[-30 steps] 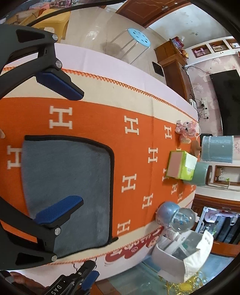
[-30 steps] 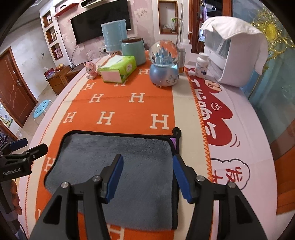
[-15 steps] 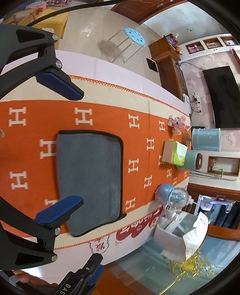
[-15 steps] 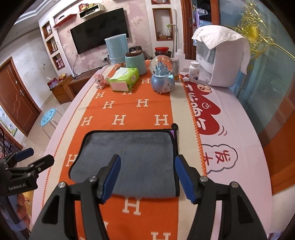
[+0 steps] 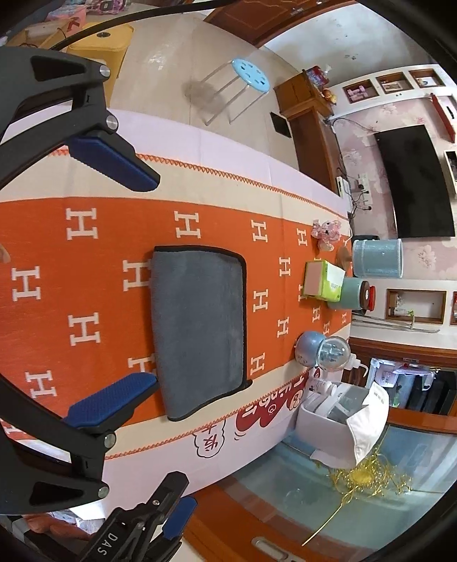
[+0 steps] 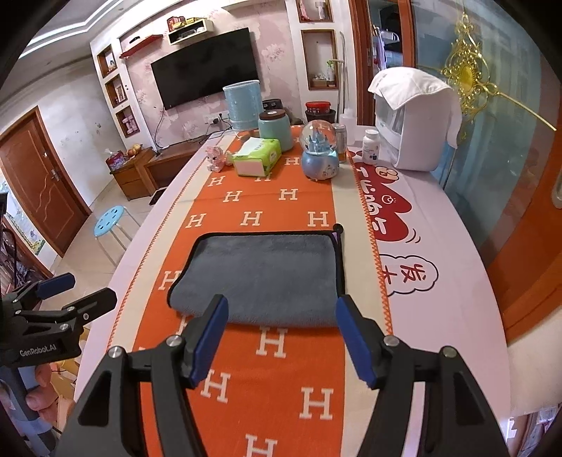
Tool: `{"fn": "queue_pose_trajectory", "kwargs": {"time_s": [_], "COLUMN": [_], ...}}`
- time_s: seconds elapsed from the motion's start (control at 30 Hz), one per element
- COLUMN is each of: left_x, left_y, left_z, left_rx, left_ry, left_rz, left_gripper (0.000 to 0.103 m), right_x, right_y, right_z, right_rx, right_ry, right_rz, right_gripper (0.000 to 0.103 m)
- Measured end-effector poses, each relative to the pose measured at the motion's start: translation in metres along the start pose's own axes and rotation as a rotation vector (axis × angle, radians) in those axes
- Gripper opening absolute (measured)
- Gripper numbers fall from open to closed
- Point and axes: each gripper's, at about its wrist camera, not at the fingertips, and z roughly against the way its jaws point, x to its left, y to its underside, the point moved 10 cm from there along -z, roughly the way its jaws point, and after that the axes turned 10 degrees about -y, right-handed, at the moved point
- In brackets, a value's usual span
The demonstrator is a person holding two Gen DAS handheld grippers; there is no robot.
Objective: Fold towel
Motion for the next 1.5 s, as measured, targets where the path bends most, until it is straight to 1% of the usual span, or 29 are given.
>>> {"fn": "queue_pose_trajectory", "kwargs": {"time_s": [0.2, 0.3, 0.47, 0.6, 0.73, 1.07, 1.13, 1.23, 1.5], "left_x": [0.007, 0.011, 0.015, 0.014, 0.012, 0.011, 0.011, 0.01, 0.007], "left_y": [0.018, 0.03, 0.043, 0.055, 0.065, 0.072, 0.073, 0.076, 0.077], "left_z": [0.025, 0.033, 0.042, 0.047, 0.051, 0.062, 0.062, 0.063, 0.069], "left_rx": [-0.015, -0.009, 0.007, 0.022, 0.029, 0.001, 0.001, 0.006, -0.012], "left_ry": [-0.041, -0.057, -0.047, -0.049, -0.051, -0.082, -0.096, -0.093, -0.103], "left_rz": [0.004, 0.002, 0.033, 0.038, 0.037, 0.04, 0.039, 0.043, 0.035], "left_gripper": [0.102, 0.102, 0.102, 0.102, 0.102, 0.102, 0.102, 0.102, 0.102], "right_x": [0.011, 0.015, 0.013, 0.011, 0.013, 0.033, 0.035, 0.035, 0.034], "right_y": [0.02, 0.033, 0.048, 0.058, 0.063, 0.076, 0.077, 0.077, 0.08], "right_z": [0.02, 0.027, 0.038, 0.044, 0.052, 0.06, 0.061, 0.063, 0.07], "right_rx": [0.015, 0.032, 0.049, 0.06, 0.044, 0.034, 0.03, 0.027, 0.016], "right_ry": [0.001, 0.012, 0.015, 0.028, 0.054, 0.073, 0.074, 0.076, 0.083], "right_rz": [0.009, 0.022, -0.007, -0.039, -0.048, -0.009, -0.008, -0.012, -0.024], "right_gripper": [0.064, 0.064, 0.064, 0.064, 0.064, 0.064, 0.064, 0.064, 0.064]}}
